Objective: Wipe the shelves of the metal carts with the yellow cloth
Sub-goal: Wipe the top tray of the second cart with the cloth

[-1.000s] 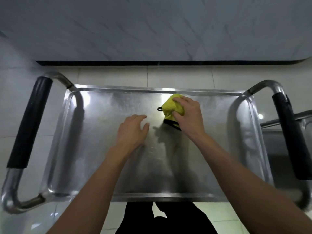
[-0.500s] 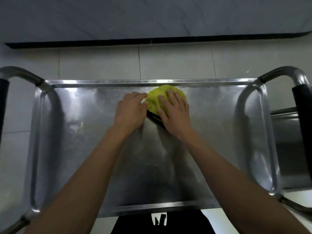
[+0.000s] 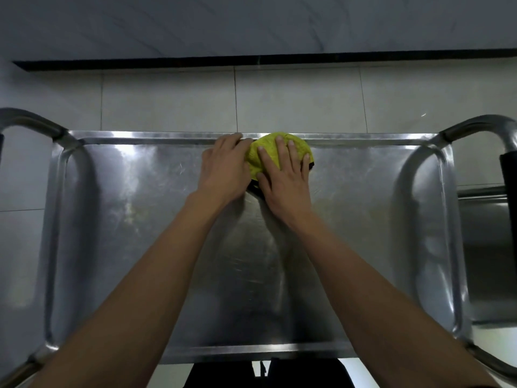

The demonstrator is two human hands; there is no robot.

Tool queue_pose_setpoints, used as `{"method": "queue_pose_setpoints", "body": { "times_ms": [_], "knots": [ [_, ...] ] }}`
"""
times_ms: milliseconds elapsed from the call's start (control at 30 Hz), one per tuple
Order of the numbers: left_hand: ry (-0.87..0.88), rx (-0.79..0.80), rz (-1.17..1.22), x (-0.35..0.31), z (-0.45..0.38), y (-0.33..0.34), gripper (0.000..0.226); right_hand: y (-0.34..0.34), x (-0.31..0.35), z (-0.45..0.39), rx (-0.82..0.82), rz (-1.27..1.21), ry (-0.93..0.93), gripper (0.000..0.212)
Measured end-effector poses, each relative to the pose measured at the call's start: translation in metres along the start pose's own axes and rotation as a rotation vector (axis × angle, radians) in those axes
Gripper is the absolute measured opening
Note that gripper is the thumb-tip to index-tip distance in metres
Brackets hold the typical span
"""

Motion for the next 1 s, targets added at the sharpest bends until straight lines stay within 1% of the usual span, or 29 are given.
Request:
{"method": "queue_pose_setpoints", "body": {
  "times_ms": [200,367,433,467,533,600,700,867,1000],
  "knots": [
    [-0.052,0.077,-0.175,0.004,-0.002,0.014,0.056,-0.001,-0.013,0.0,-0.031,-0.035,-0.027,0.052],
    [-0.101,0.088,-0.242,-0.005,-0.005,0.021,0.058,-0.003,-0.022,0.004,-0.05,-0.075,-0.005,0.052],
    [-0.126,0.069,-0.249,-0.01,-0.005,0.022,0.056,-0.007,-0.033,0.007,-0.06,-0.086,0.019,0.052],
    [-0.121,0.051,-0.253,-0.015,-0.006,0.022,0.055,-0.009,-0.04,0.009,-0.063,-0.096,0.035,0.052],
    [-0.047,0.014,-0.261,-0.035,-0.01,0.023,0.053,-0.014,-0.056,0.013,-0.064,-0.103,0.061,0.053],
    [0.049,0.0,-0.244,-0.064,-0.016,0.029,0.053,-0.021,-0.077,0.018,-0.07,-0.098,0.084,0.054],
    [0.123,-0.003,-0.212,-0.105,-0.025,0.038,0.051,-0.033,-0.12,0.028,-0.093,-0.11,0.136,0.055],
    [0.164,0.005,-0.175,-0.144,-0.032,0.059,0.045,-0.057,-0.203,0.043,-0.146,-0.06,0.241,0.055],
    [0.118,0.008,-0.174,-0.151,-0.034,0.068,0.046,-0.078,-0.277,0.055,-0.177,-0.014,0.363,0.054]
  ]
}}
Point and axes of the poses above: each hand's wrist, its own z-axis away from the middle knuckle, its own y-axis out of the palm, x = y × z, the point moved 7 cm from there along -z, towards the middle knuckle, and after that the axes turned 3 degrees about -z, right-handed, at the moved point
